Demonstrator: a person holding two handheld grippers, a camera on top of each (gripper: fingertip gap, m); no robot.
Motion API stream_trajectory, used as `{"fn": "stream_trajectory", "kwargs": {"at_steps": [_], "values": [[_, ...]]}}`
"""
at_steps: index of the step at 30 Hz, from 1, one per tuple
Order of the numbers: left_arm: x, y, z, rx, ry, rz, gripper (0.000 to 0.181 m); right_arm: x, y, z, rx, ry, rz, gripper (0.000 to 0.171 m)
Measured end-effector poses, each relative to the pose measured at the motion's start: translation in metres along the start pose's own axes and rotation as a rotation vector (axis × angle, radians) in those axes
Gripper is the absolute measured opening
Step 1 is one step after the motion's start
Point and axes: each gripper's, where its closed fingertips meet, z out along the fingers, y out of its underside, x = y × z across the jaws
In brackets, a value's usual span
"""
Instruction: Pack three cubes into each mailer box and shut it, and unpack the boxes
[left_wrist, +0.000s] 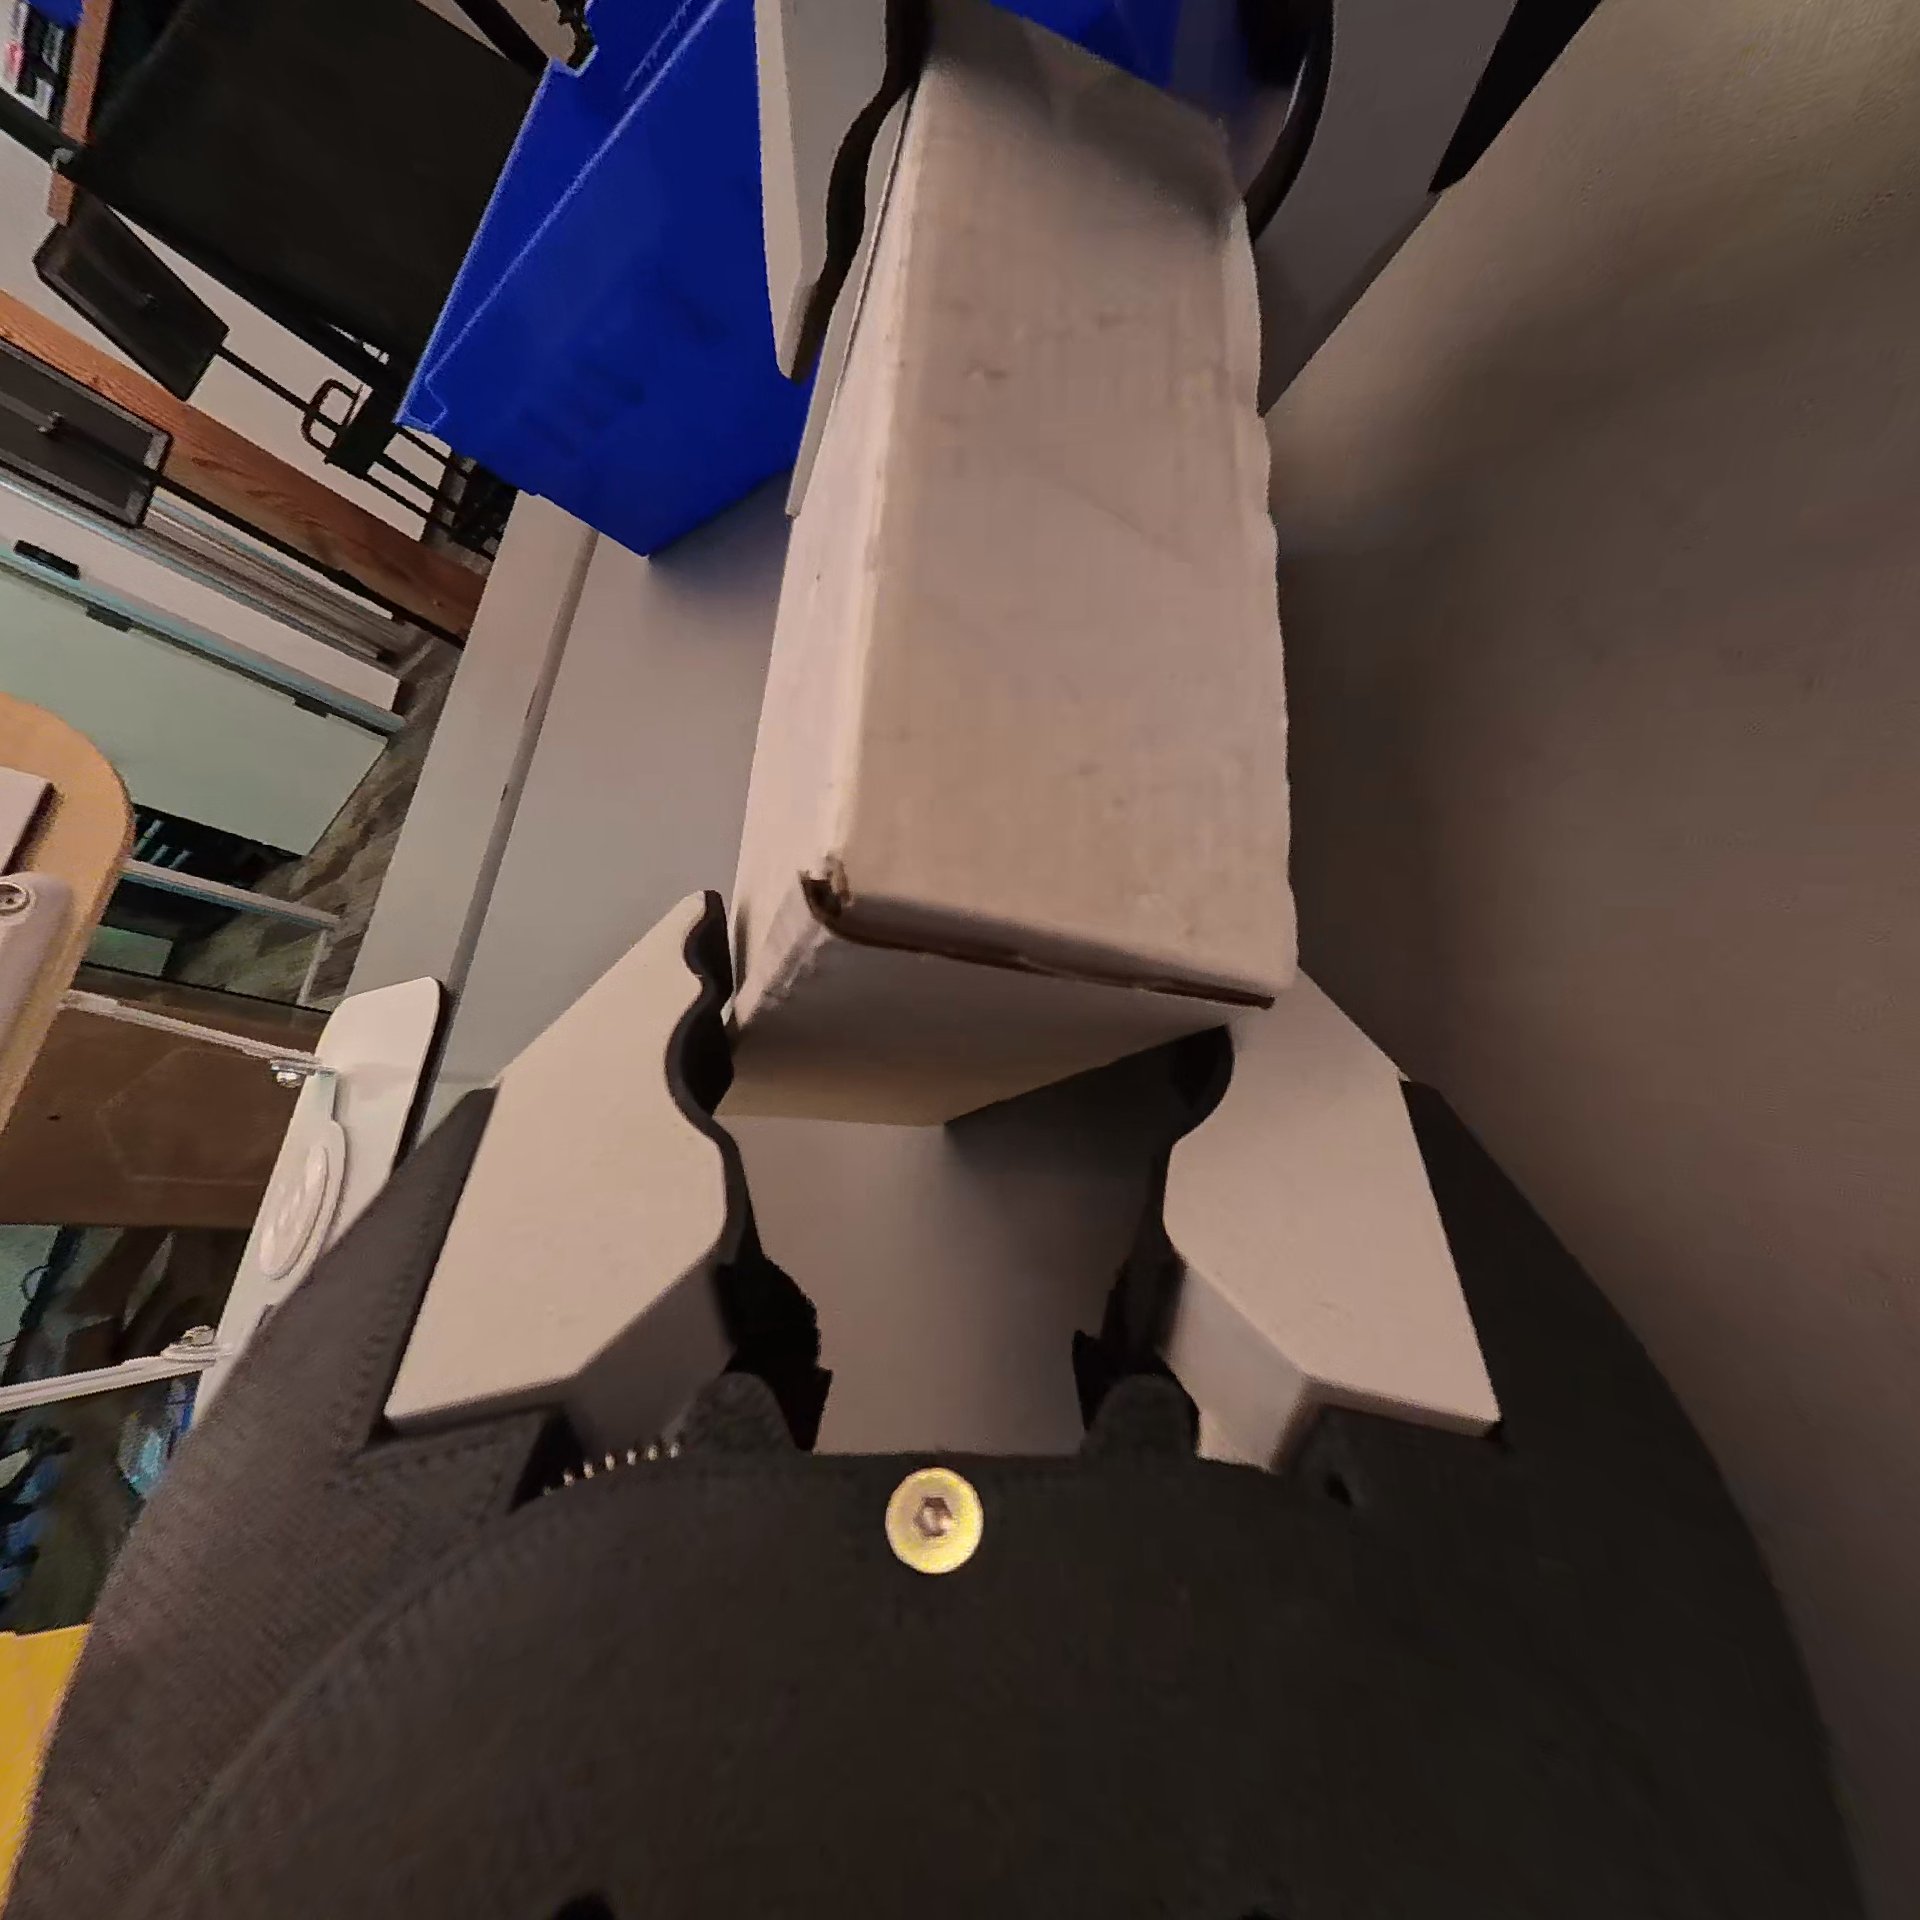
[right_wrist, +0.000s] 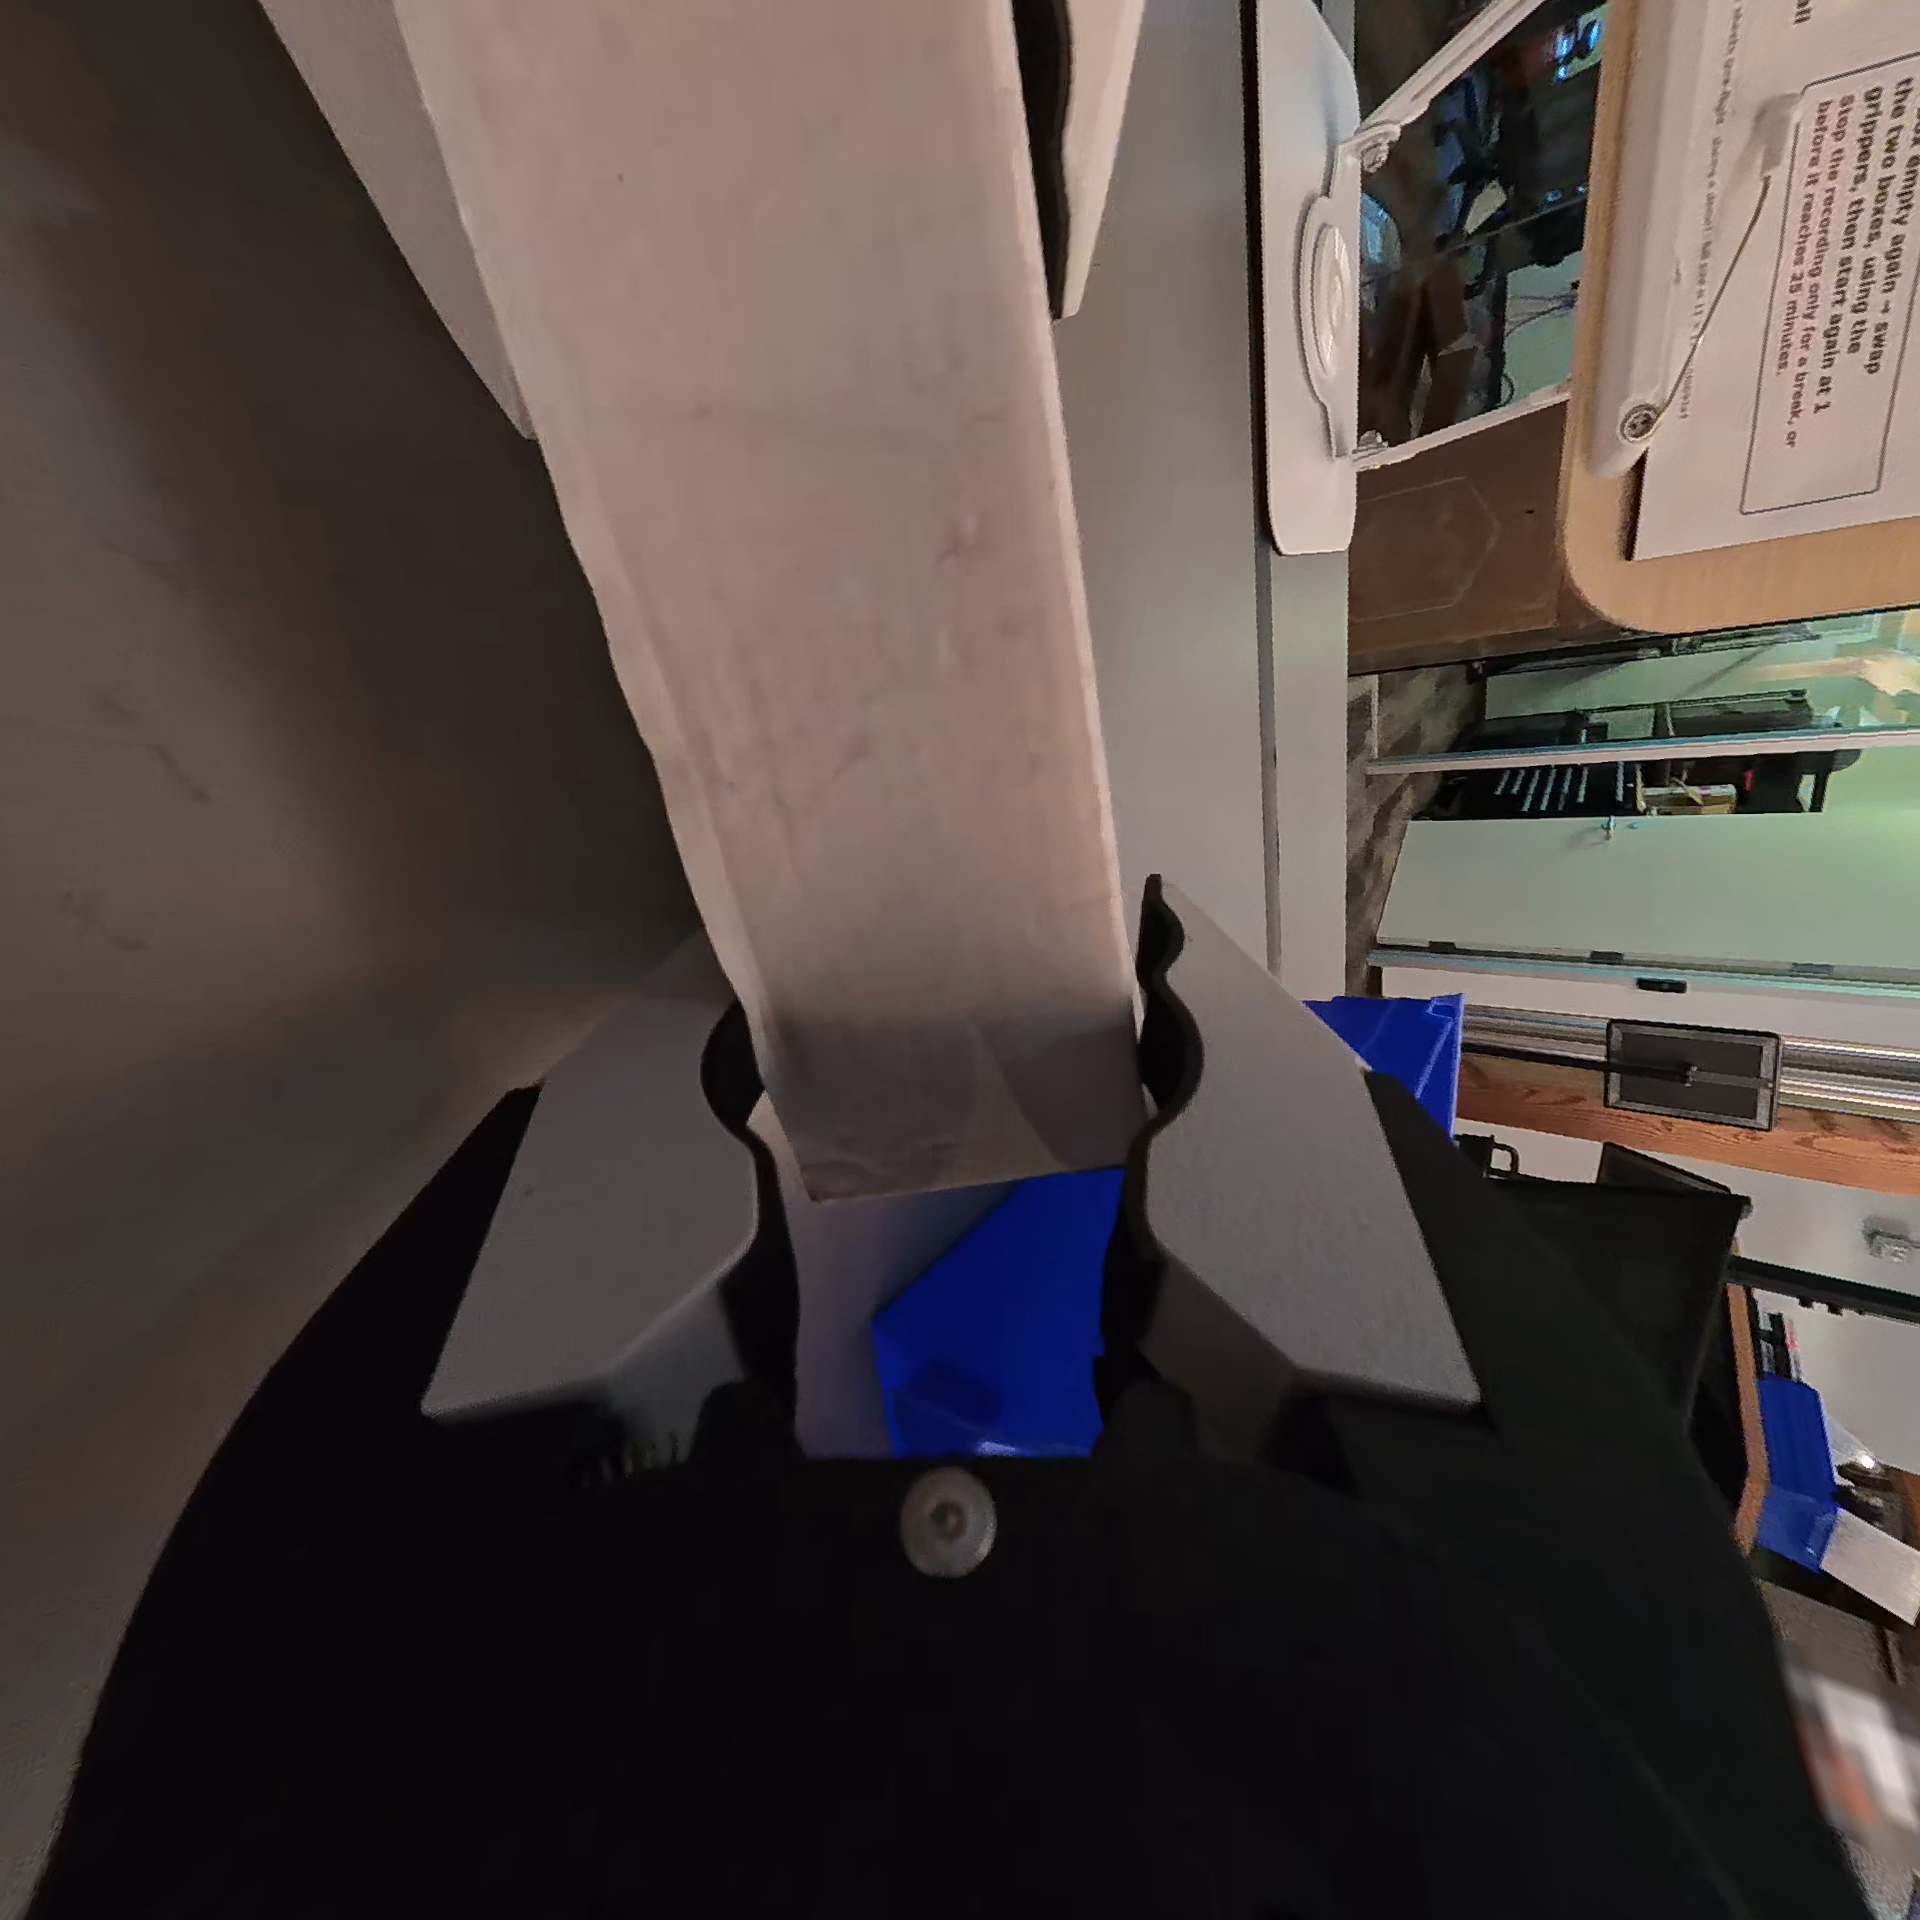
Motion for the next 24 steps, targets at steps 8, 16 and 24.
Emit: {"fn": "stream_trajectory", "kwargs": {"at_steps": [8,16,24], "values": [[0.0,-0.001,-0.001,-0.006,0.001,-0.032,0.085,-0.001,-0.073,-0.039,0.331,0.135,-0.075,0.076],[-0.003,-0.001,-0.003,0.0,0.019,-0.093,0.085,-0.012,-0.098,-0.037,0.378,0.226,-0.209,0.049],[-0.005,0.0,-0.004,-0.001,0.027,-0.11,0.083,-0.018,-0.104,-0.043,0.41,0.295,-0.238,0.026]]}}
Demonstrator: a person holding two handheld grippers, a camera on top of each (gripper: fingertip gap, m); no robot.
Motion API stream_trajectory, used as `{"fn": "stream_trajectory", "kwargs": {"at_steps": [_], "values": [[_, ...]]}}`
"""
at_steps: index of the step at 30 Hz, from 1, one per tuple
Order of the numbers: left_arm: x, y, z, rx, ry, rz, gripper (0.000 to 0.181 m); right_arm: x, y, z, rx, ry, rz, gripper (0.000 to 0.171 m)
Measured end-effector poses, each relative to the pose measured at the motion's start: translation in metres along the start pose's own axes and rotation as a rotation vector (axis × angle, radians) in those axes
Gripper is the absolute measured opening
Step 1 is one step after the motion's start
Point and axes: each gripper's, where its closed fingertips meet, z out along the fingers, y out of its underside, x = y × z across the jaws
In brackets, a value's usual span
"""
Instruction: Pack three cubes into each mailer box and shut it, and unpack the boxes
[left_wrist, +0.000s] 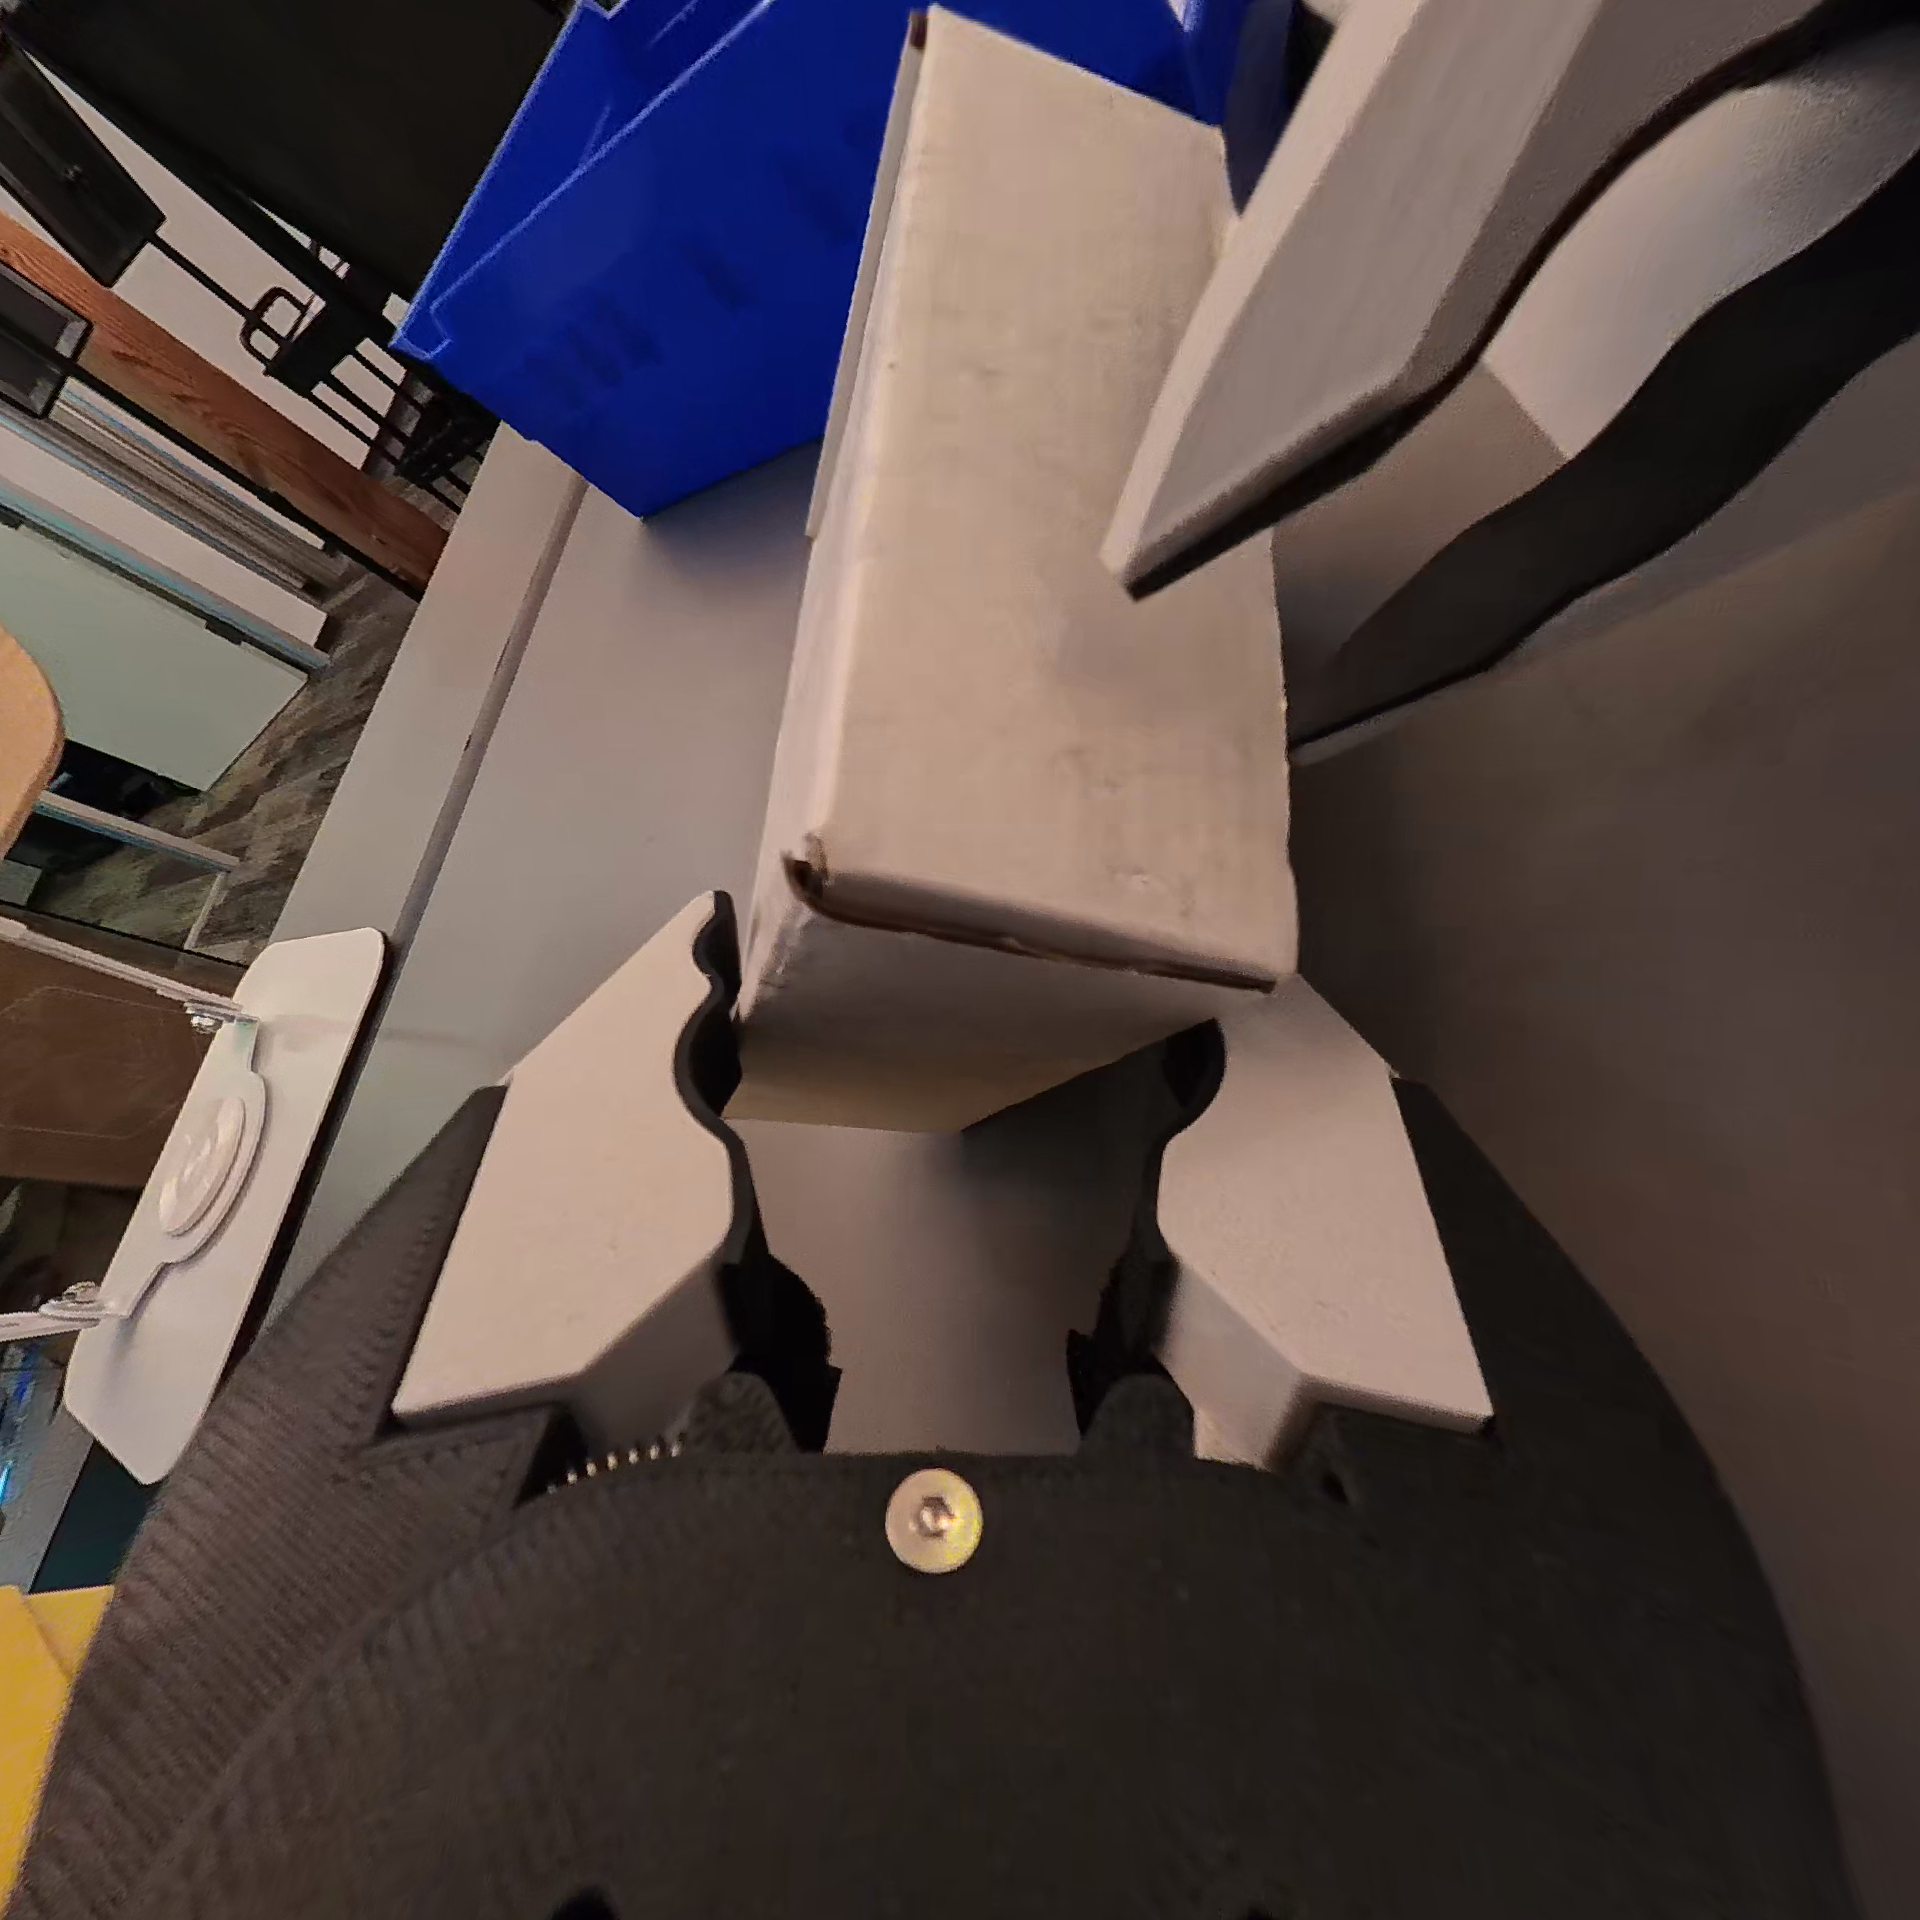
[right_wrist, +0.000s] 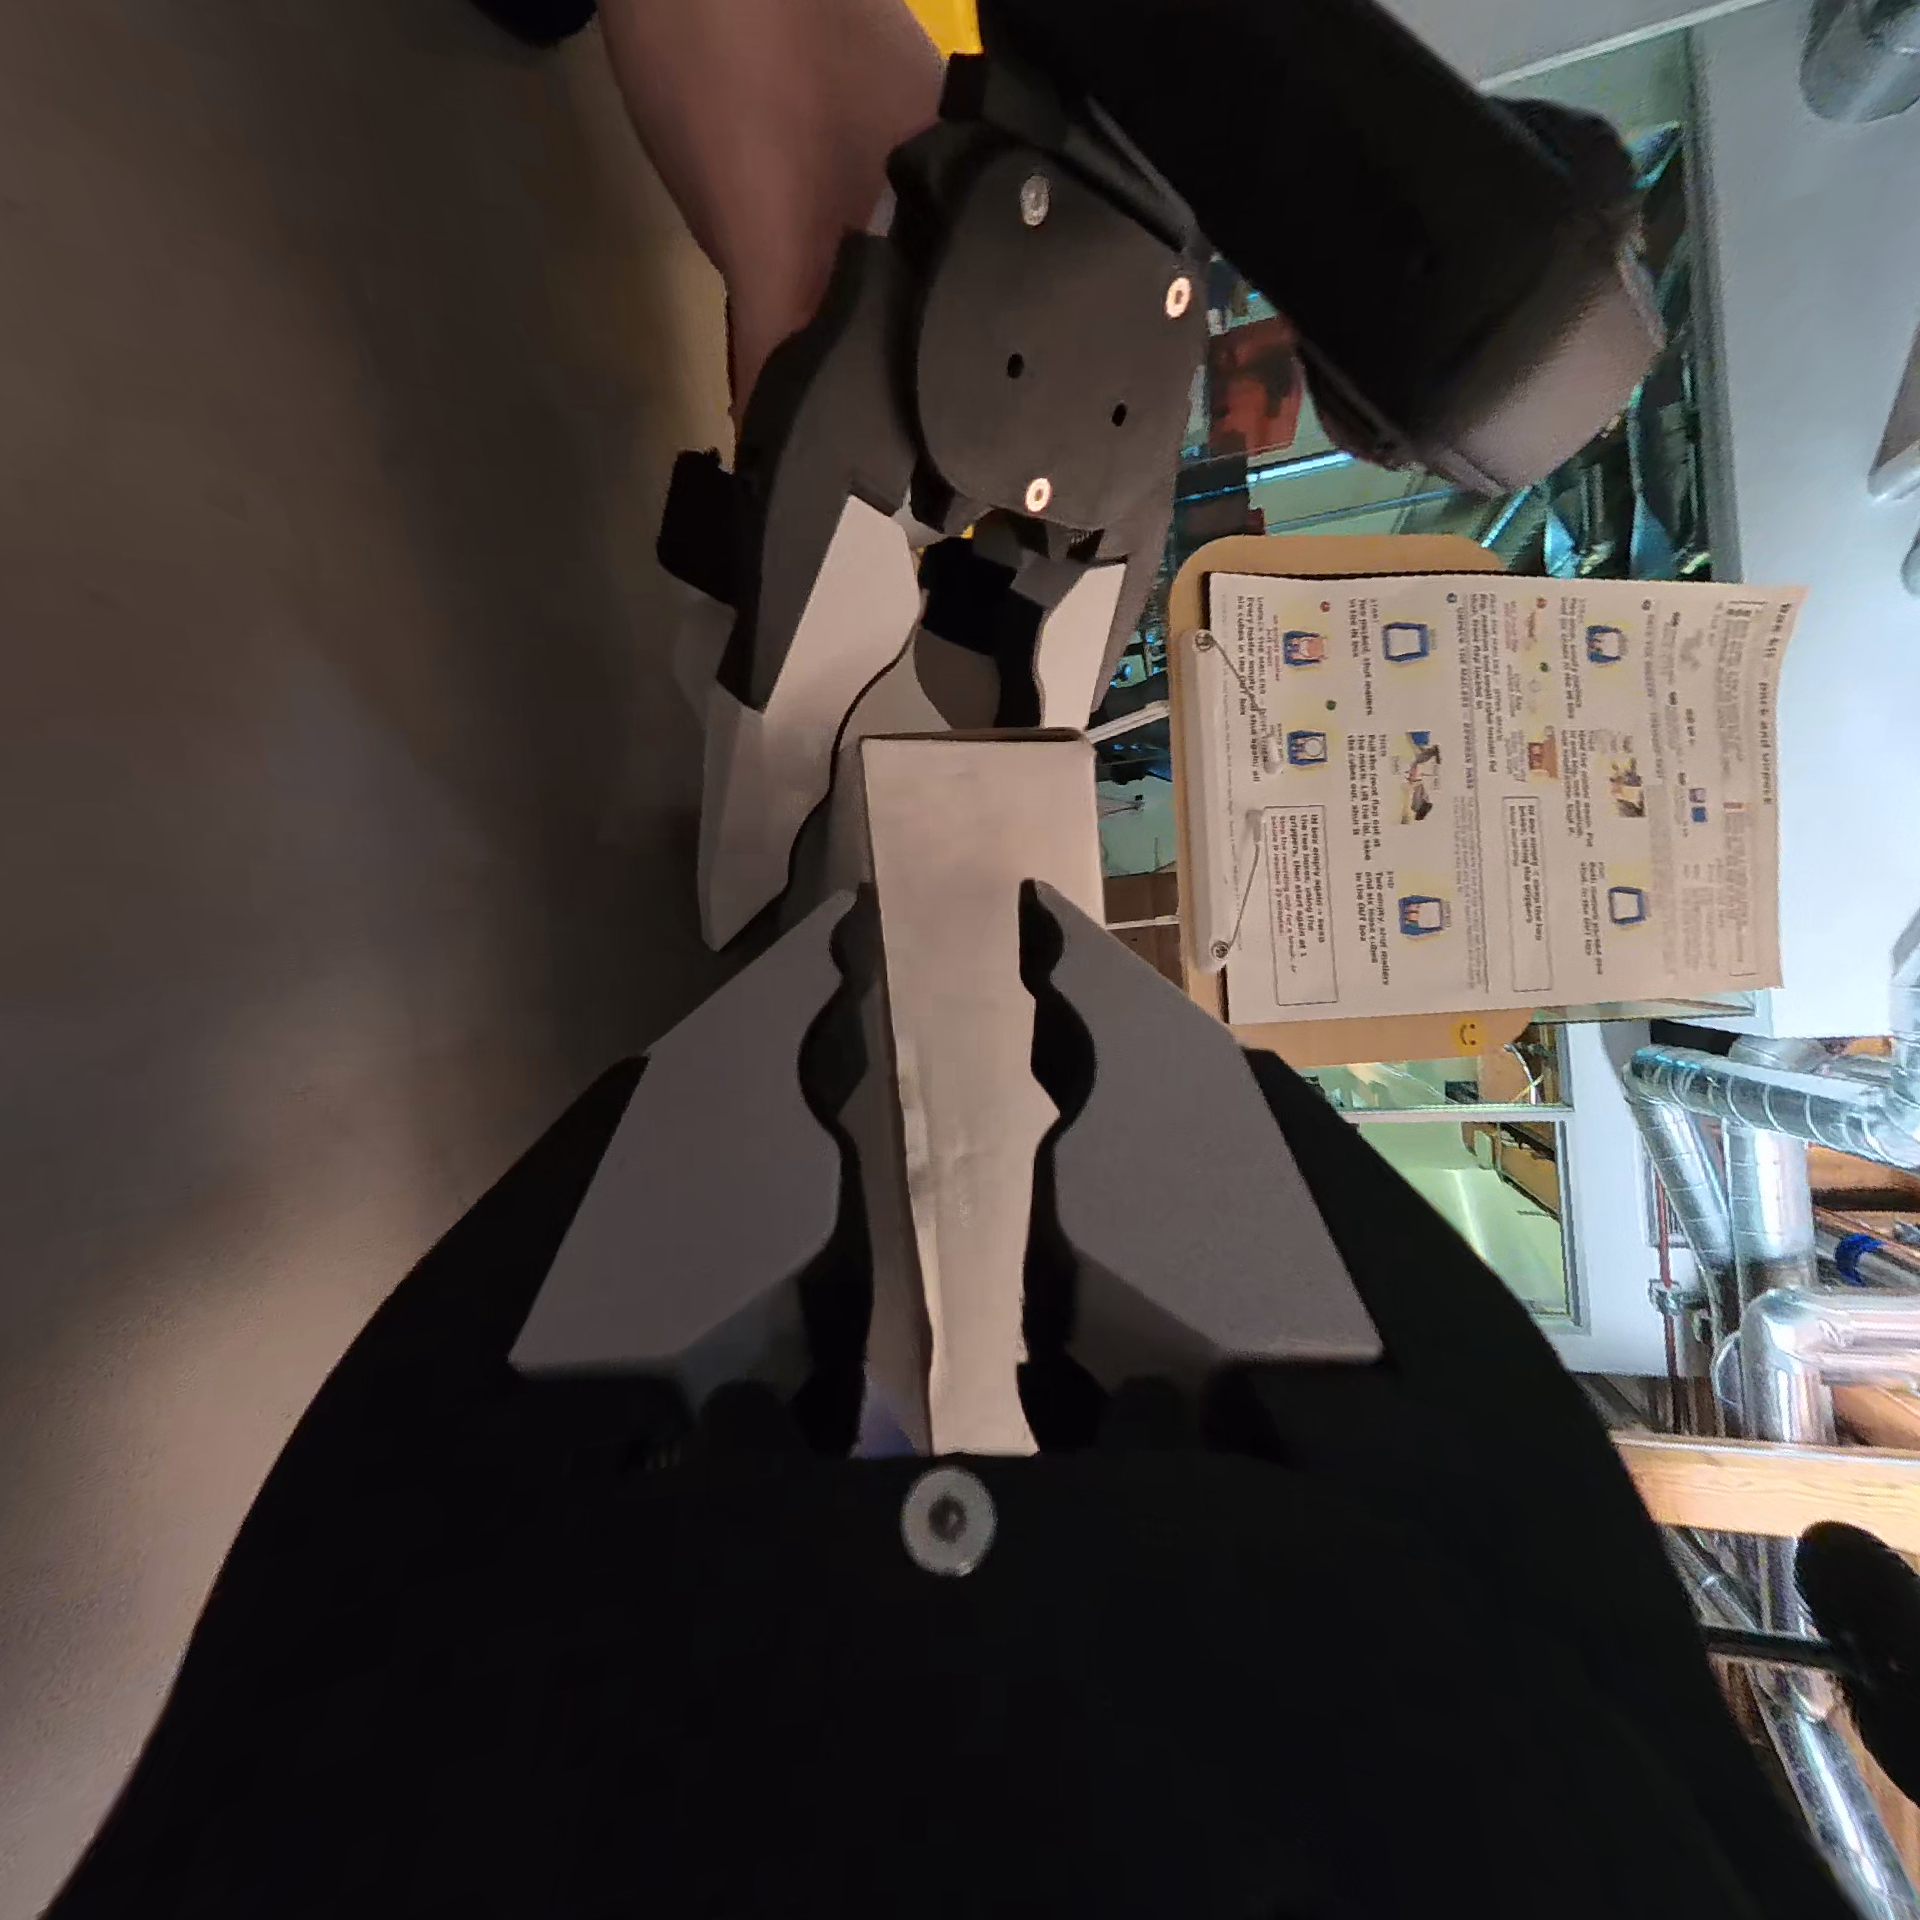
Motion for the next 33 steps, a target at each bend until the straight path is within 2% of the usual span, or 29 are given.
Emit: {"fn": "stream_trajectory", "kwargs": {"at_steps": [4,8,14,33], "values": [[-0.002,0.0,-0.001,0.002,0.004,-0.025,0.08,0.002,0.0,0.001,0.01,0.035,0.044,0.018],[-0.004,0.001,-0.002,0.003,0.004,-0.044,0.081,-0.004,-0.002,0.004,0.014,0.046,-0.006,0.005],[-0.011,0.004,0.001,-0.012,-0.06,0.009,0.08,-0.004,-0.007,0.009,0.021,0.055,0.018,0.005],[-0.013,0.009,-0.002,-0.093,-0.105,0.036,0.076,0.006,-0.012,0.003,0.017,0.155,0.019,0.005]]}}
